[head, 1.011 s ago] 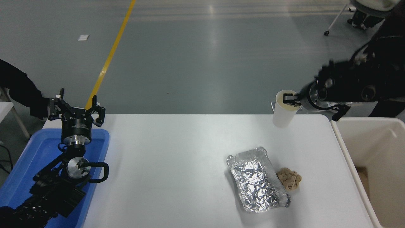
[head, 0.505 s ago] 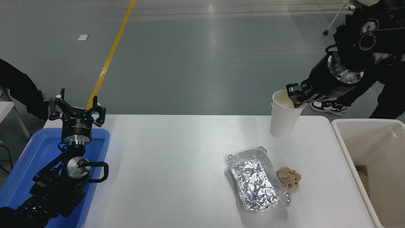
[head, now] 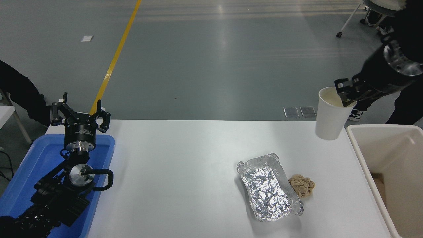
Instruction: Pick up paper cup place in dustbin
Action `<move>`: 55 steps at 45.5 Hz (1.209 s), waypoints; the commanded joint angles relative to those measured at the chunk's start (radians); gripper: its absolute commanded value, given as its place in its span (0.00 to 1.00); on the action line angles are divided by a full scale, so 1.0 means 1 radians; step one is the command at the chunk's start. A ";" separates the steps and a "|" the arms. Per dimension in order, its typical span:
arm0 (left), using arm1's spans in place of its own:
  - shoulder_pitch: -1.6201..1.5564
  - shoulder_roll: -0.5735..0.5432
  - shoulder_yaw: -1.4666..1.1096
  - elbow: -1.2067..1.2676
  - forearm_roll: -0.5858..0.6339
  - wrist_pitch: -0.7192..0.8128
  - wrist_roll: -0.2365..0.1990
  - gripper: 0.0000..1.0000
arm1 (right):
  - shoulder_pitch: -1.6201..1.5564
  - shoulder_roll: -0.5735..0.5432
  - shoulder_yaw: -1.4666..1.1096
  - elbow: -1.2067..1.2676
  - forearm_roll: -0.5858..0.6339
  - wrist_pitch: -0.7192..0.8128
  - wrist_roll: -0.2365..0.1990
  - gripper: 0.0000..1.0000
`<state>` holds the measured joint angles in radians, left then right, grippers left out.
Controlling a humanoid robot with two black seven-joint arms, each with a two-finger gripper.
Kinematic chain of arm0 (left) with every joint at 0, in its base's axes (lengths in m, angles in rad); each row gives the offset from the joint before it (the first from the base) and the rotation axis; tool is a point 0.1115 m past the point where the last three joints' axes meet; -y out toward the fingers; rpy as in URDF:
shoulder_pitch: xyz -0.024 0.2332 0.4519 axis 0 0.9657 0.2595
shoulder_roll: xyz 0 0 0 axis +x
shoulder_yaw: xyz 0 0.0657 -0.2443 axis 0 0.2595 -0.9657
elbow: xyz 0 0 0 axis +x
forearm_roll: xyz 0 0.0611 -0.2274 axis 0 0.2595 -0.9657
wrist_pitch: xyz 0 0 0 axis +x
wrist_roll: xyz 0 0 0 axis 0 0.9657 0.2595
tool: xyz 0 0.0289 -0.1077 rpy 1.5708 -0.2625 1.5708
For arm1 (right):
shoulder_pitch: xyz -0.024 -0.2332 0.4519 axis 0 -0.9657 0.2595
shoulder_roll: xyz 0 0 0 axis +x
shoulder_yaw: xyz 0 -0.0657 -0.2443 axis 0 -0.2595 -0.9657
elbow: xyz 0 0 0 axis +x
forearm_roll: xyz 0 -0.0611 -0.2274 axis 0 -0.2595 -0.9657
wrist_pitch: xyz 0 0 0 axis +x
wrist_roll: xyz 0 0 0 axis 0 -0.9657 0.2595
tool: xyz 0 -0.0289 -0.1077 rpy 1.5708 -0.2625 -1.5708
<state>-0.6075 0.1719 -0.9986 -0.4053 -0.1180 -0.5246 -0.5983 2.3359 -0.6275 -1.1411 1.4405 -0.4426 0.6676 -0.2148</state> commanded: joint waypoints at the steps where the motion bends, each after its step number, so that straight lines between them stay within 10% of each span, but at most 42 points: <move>1: 0.002 0.000 0.000 0.000 0.000 0.000 0.000 0.99 | -0.125 -0.227 -0.022 -0.109 -0.281 -0.011 0.002 0.00; 21: 0.000 0.000 0.000 0.000 -0.002 0.000 0.000 0.99 | -0.979 -0.316 0.341 -0.499 -0.318 -0.583 0.002 0.00; 55: 0.000 0.000 0.000 0.000 -0.002 0.000 0.000 0.99 | -1.592 0.095 0.879 -1.063 -0.044 -0.717 -0.011 0.00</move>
<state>-0.6074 0.1717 -0.9986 -0.4050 -0.1197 -0.5246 -0.5982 0.8270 -0.6050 -0.3518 0.4572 -0.5419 -0.0216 -0.2242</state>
